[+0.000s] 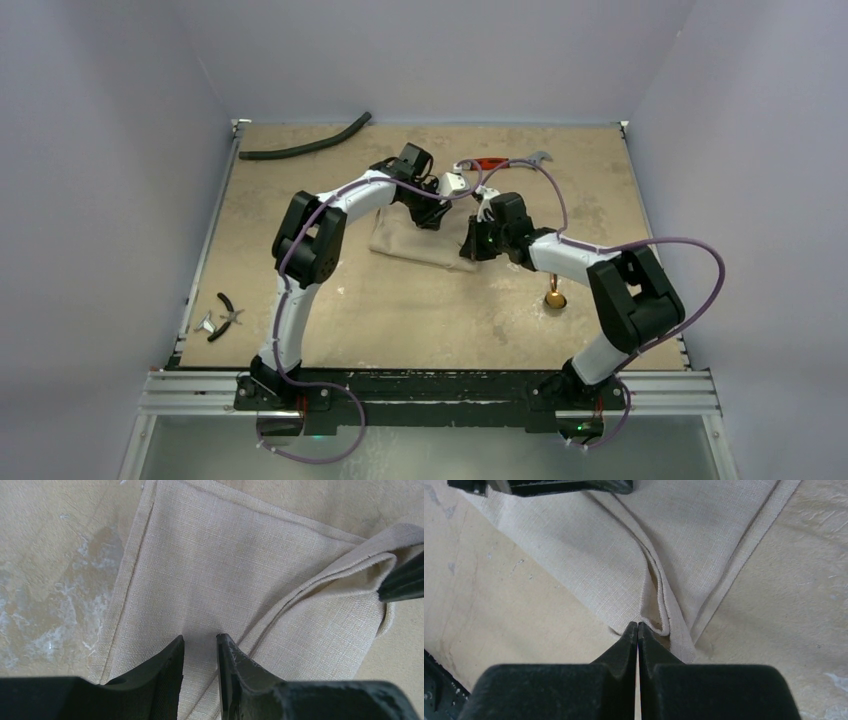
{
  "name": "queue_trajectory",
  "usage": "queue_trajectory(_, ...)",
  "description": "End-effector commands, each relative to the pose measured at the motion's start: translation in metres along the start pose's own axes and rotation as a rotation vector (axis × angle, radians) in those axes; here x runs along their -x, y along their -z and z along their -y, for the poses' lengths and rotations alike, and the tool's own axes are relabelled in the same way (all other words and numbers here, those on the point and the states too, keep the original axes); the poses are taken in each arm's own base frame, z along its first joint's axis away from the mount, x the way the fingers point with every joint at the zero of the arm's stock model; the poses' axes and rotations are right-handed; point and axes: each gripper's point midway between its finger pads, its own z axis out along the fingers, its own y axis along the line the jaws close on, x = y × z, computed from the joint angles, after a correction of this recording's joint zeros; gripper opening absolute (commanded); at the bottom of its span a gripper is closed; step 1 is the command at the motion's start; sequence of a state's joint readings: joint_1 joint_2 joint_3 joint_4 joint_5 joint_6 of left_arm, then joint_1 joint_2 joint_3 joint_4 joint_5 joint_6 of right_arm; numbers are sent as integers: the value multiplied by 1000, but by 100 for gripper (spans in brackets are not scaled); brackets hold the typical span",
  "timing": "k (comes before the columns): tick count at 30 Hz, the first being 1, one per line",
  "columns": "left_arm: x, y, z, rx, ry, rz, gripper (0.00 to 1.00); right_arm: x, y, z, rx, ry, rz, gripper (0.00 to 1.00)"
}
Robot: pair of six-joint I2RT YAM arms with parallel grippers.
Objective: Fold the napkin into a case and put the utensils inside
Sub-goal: Rotate the 2/3-rectangle-folded napkin at the center of the board.
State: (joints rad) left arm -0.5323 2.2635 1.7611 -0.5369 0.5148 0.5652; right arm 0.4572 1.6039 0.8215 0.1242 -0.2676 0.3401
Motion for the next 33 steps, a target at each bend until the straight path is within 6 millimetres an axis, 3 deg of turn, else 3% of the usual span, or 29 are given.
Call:
queue_trajectory(1, 6, 7, -1, 7, -40, 15, 28, 38, 0, -4, -1, -3, 127, 0)
queue_trajectory(8, -4, 6, 3, -14, -73, -18, 28, 46, -6, 8, -20, -36, 163, 0)
queue_trajectory(13, -7, 8, 4, -17, -85, -34, 27, 33, -19, 23, -46, -48, 135, 0)
queue_trajectory(17, 7, 19, 2, 1, -95, -9, 31, 28, -24, 36, -67, -64, 125, 0)
queue_trajectory(21, 35, 42, 7, 3, -110, 51, 37, 28, -26, 40, -62, -74, 128, 0)
queue_trajectory(25, 57, 51, 10, -3, -106, 110, 38, 26, -26, 37, -41, -74, 122, 0)
queue_trajectory(31, 64, 24, -14, 84, -60, 175, 38, 39, -17, 11, 70, -88, 139, 0)
queue_trajectory(33, 65, 16, -24, 121, -62, 196, 38, 53, -5, -2, 132, -107, 164, 7)
